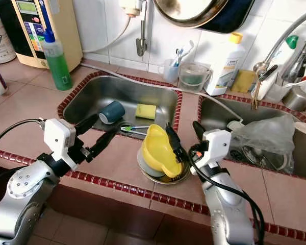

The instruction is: Kitchen organization

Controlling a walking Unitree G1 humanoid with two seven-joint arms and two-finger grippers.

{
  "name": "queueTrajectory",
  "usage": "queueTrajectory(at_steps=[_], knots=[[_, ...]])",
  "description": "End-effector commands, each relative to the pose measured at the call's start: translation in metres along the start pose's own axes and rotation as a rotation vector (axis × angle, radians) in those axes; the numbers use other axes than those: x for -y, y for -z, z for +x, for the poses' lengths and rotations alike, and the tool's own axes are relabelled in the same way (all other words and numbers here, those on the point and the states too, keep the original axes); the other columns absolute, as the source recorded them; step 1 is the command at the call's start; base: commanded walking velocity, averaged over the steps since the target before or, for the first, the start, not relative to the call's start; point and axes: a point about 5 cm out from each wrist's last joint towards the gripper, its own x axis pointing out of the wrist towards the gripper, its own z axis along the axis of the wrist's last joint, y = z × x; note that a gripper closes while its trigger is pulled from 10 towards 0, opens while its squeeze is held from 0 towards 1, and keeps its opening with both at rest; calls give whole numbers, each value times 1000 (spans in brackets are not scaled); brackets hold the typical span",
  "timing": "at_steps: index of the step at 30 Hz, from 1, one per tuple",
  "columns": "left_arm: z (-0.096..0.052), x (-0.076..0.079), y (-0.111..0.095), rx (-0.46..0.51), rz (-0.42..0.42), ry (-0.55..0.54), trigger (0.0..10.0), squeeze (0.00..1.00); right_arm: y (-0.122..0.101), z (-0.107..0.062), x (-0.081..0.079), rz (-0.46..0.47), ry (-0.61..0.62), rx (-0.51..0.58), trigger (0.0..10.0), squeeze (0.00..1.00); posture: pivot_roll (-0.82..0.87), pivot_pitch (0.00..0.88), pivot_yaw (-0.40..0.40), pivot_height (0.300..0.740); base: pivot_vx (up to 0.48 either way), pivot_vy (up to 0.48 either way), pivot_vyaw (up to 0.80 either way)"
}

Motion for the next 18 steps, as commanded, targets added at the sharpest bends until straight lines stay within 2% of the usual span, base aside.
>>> queueTrajectory(at_steps=[1,5,7,10,18], knots=[[1,10,-4,8,27,81,10000,0,-1,-5,3,5,-16,-31,10000,0,89,0,-62,740,0,0,0],[0,17,-6,7,29,137,10000,0,-1,-9,7,14,-49,-71,10000,0,89,0,-62,740,0,0,0],[-1,25,-6,-7,54,208,10000,0,-1,-11,12,8,-66,-105,10000,0,77,0,-52,740,0,0,0],[-1,28,-6,-15,49,225,10000,0,-1,-12,15,4,-88,-124,10000,0,75,0,-49,740,0,0,0],[-2,33,-5,-53,0,274,10000,0,-4,-13,25,67,-140,-193,10000,0,72,0,-48,740,0,0,0]])
